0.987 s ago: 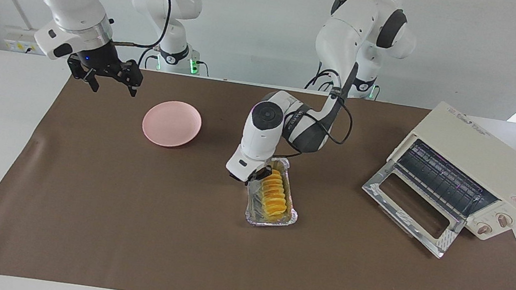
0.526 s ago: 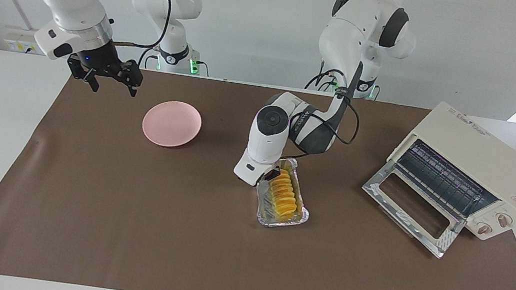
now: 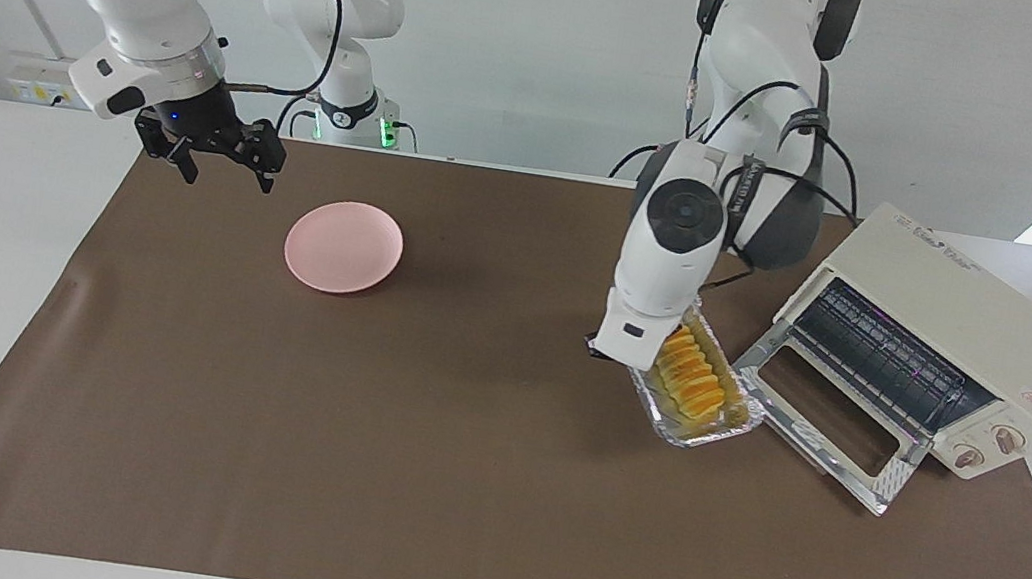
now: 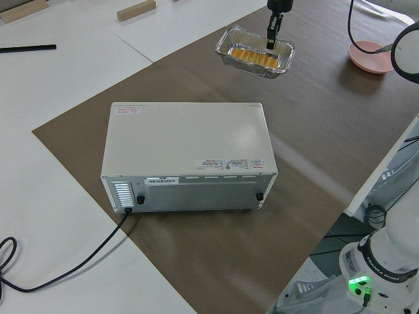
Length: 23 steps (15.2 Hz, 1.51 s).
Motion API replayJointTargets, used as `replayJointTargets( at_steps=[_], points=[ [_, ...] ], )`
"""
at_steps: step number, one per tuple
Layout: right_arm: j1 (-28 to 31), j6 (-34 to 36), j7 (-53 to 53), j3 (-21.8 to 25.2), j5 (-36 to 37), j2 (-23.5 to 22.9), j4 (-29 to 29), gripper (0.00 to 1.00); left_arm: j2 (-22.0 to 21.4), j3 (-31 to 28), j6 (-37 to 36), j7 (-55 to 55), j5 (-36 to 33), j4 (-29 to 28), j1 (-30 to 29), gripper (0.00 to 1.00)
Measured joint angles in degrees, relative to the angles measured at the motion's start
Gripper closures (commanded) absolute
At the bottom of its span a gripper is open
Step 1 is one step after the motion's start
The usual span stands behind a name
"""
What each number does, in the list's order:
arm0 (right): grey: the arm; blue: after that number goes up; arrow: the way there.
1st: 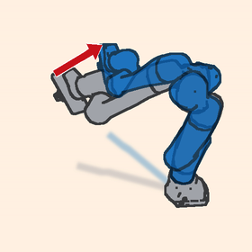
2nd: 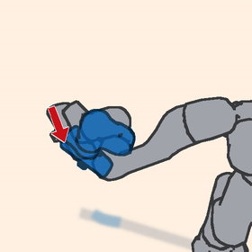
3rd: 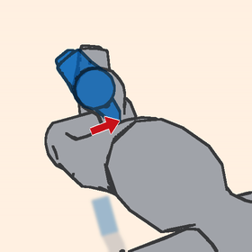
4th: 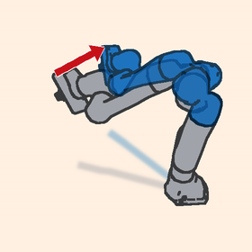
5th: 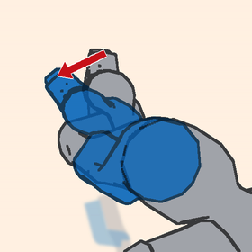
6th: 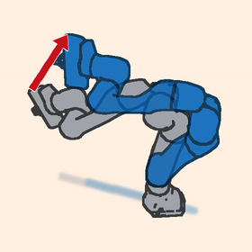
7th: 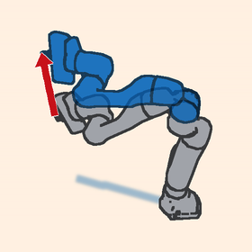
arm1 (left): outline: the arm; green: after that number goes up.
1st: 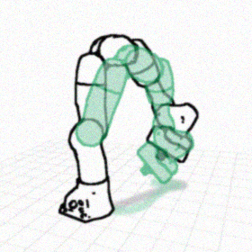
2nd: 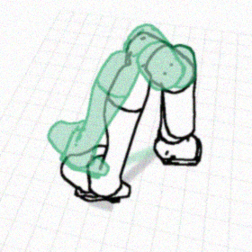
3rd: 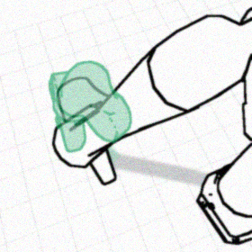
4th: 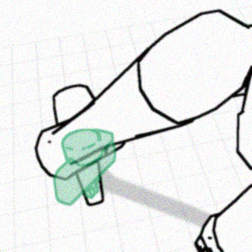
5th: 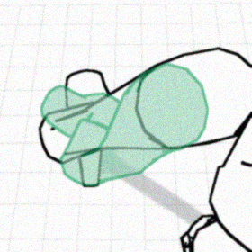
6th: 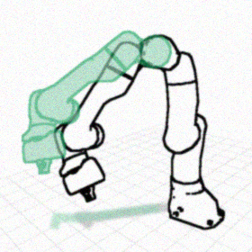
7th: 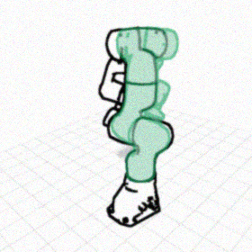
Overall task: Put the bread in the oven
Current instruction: 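Carry the foil tray with the left gripper into the toaster oven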
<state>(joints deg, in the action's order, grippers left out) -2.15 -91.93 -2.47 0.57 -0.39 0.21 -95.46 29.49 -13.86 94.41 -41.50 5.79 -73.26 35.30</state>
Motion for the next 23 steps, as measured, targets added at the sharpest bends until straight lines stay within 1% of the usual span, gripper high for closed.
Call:
replayJointTargets(
  at_steps=[3,8,13,18,23],
  points=[
    [0.0,0.0,0.0,0.0,0.0,0.0,0.0,0.0,-2.0,-0.7,-0.1,1.7,0.0,-2.1,-3.6,1.0],
    [0.0,0.0,0.0,0.0,0.0,0.0,0.0,0.0,-2.1,-6.6,0.1,1.7,0.0,-5.7,-4.0,1.0],
    [0.0,0.0,0.0,0.0,0.0,0.0,0.0,0.0,-2.1,-9.9,1.3,1.7,0.0,-8.0,-7.8,1.0],
    [0.0,0.0,0.0,0.0,0.0,0.0,0.0,0.0,-2.6,-13.4,5.9,1.7,0.0,-12.3,-8.1,1.0],
    [0.0,0.0,0.0,0.0,0.0,0.0,0.0,0.0,-3.4,-16.1,6.9,1.6,0.0,-15.1,-8.1,1.0]
  ],
)
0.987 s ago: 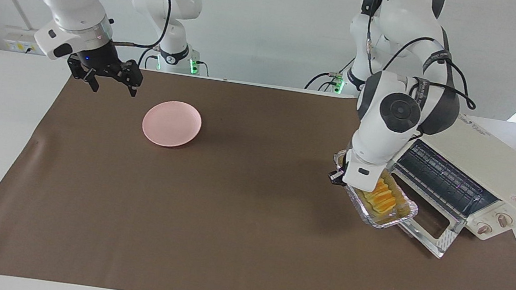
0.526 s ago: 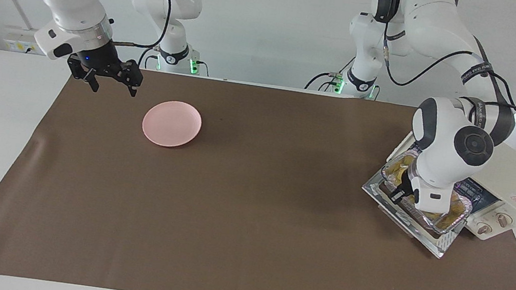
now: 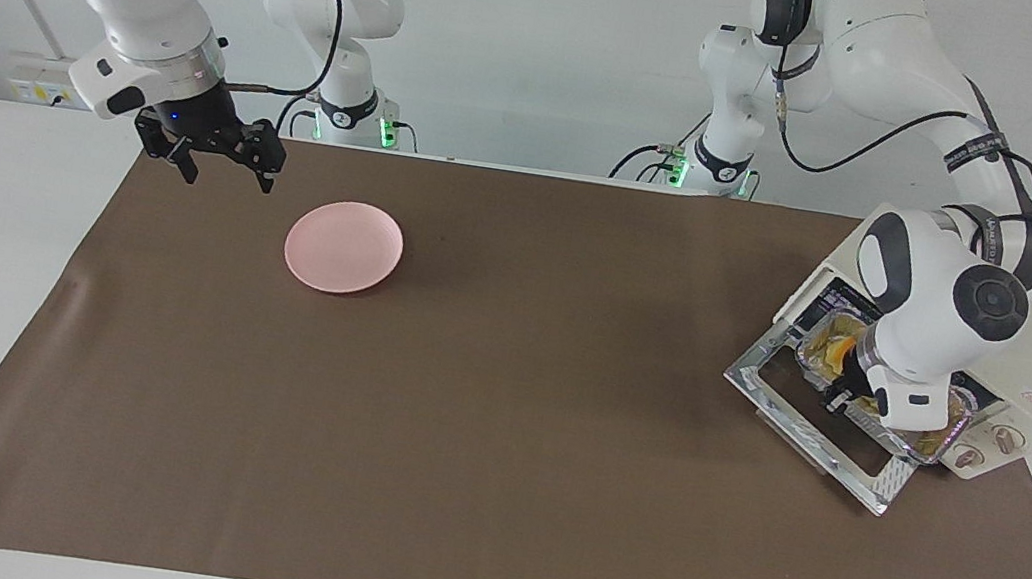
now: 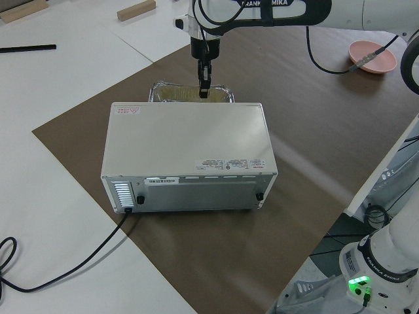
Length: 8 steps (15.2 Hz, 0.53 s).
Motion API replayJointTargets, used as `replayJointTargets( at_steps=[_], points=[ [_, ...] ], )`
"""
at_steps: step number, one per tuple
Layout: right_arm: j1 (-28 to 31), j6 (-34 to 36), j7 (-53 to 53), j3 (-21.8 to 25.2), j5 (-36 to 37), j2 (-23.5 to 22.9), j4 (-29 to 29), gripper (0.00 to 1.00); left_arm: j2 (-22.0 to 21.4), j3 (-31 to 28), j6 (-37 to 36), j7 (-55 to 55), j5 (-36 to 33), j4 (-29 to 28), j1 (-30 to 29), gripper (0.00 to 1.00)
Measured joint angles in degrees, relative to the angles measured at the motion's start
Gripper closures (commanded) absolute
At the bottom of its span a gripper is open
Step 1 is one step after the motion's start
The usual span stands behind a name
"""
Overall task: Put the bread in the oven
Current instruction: 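Carry the foil tray with the left gripper into the toaster oven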
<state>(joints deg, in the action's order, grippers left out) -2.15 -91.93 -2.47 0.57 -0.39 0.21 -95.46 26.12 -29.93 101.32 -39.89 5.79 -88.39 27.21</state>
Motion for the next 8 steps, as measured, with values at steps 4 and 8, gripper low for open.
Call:
replayJointTargets(
  at_steps=[4,8],
  points=[
    [0.0,0.0,0.0,0.0,0.0,0.0,0.0,0.0,-0.9,-0.7,-0.2,-0.4,0.0,-2.4,0.0,1.0],
    [0.0,0.0,0.0,0.0,0.0,0.0,0.0,0.0,-1.8,-0.9,-0.2,-1.5,0.0,-4.4,0.0,1.0]
  ],
)
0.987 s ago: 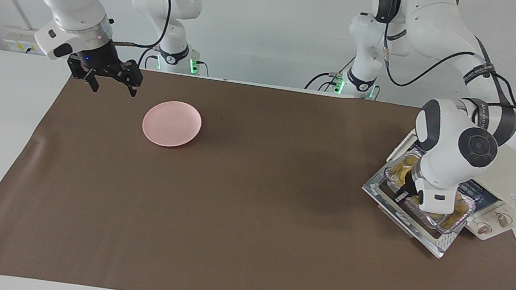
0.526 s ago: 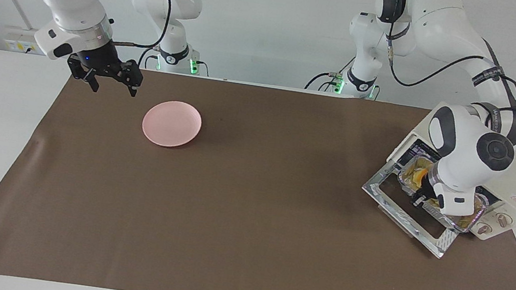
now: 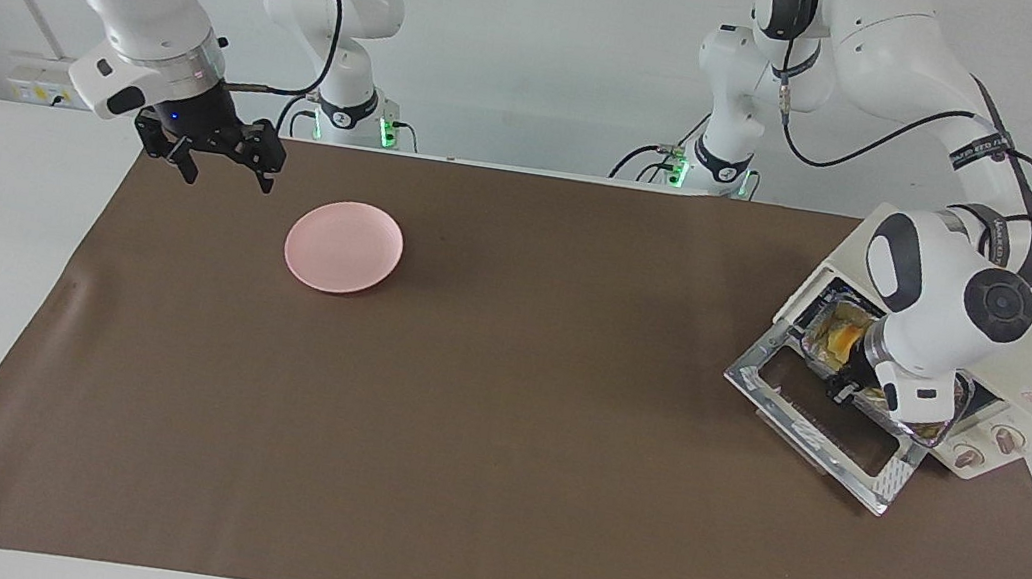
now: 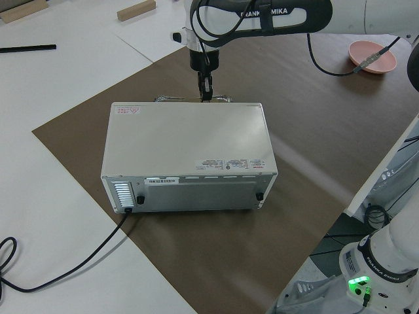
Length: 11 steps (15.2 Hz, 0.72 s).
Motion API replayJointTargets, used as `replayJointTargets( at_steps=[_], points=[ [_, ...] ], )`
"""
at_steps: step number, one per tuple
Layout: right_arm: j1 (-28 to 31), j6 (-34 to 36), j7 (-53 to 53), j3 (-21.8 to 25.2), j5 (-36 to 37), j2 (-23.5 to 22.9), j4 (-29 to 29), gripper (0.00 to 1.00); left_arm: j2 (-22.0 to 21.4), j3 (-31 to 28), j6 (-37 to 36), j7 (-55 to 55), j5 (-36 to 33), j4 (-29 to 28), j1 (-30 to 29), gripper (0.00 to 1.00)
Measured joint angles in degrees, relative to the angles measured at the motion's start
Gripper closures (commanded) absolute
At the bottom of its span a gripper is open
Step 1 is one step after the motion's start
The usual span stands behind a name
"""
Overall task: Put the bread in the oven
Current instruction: 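Carry the foil tray with the left gripper into the toaster oven, then release the tray inside the oven and withdraw the left gripper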
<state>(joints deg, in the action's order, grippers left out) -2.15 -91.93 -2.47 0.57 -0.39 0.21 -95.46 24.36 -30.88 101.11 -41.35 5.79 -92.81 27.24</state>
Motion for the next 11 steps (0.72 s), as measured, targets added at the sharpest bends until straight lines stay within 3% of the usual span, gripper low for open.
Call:
replayJointTargets(
  at_steps=[11],
  points=[
    [0.0,0.0,0.0,0.0,0.0,0.0,0.0,0.0,-0.3,-1.1,-2.7,-0.4,-1.1,-0.6,0.2,1.0]
  ],
)
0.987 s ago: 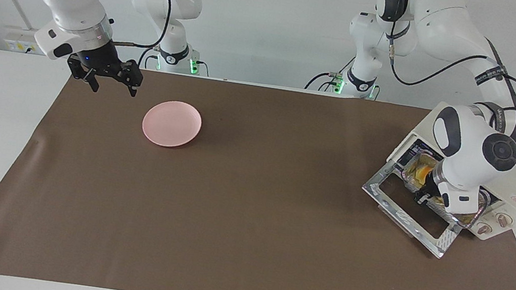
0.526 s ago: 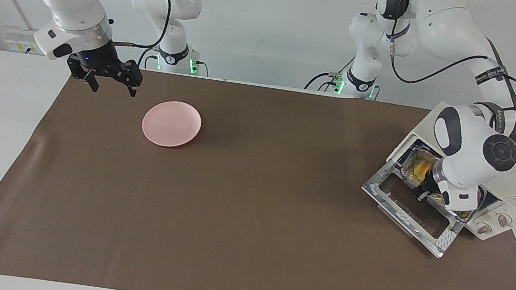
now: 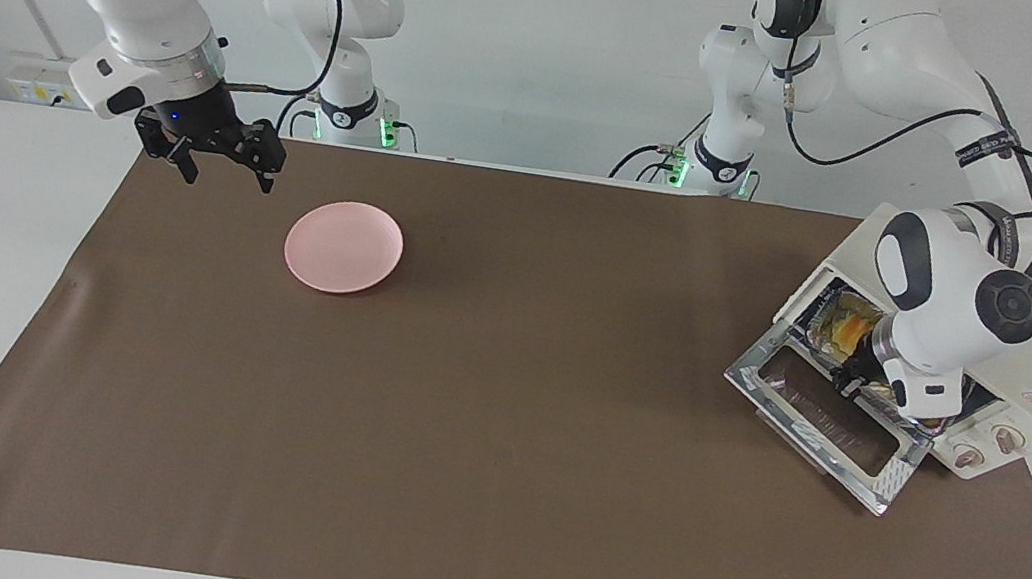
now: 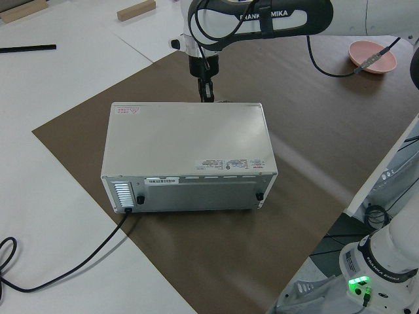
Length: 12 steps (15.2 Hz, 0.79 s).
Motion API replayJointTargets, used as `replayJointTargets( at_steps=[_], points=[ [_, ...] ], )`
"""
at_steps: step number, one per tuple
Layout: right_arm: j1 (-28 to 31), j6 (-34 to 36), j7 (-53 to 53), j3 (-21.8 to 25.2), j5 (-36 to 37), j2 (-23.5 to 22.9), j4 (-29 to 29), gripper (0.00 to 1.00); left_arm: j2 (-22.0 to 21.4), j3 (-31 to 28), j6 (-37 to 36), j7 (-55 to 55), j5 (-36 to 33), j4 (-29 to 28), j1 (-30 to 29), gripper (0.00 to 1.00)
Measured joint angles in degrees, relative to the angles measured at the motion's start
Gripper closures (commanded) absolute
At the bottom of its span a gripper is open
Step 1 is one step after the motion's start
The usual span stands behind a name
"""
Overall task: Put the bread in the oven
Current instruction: 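Release the tray inside the oven and withdraw the left gripper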
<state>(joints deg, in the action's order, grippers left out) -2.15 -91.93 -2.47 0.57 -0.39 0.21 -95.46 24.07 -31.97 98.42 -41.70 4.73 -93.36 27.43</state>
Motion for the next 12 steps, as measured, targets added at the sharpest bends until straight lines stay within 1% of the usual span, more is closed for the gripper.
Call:
replayJointTargets(
  at_steps=[12],
  points=[
    [0.0,0.0,0.0,0.0,0.0,0.0,0.0,0.0,0.0,-0.5,-0.6,0.0,-1.5,-0.2,0.0,1.0]
  ],
)
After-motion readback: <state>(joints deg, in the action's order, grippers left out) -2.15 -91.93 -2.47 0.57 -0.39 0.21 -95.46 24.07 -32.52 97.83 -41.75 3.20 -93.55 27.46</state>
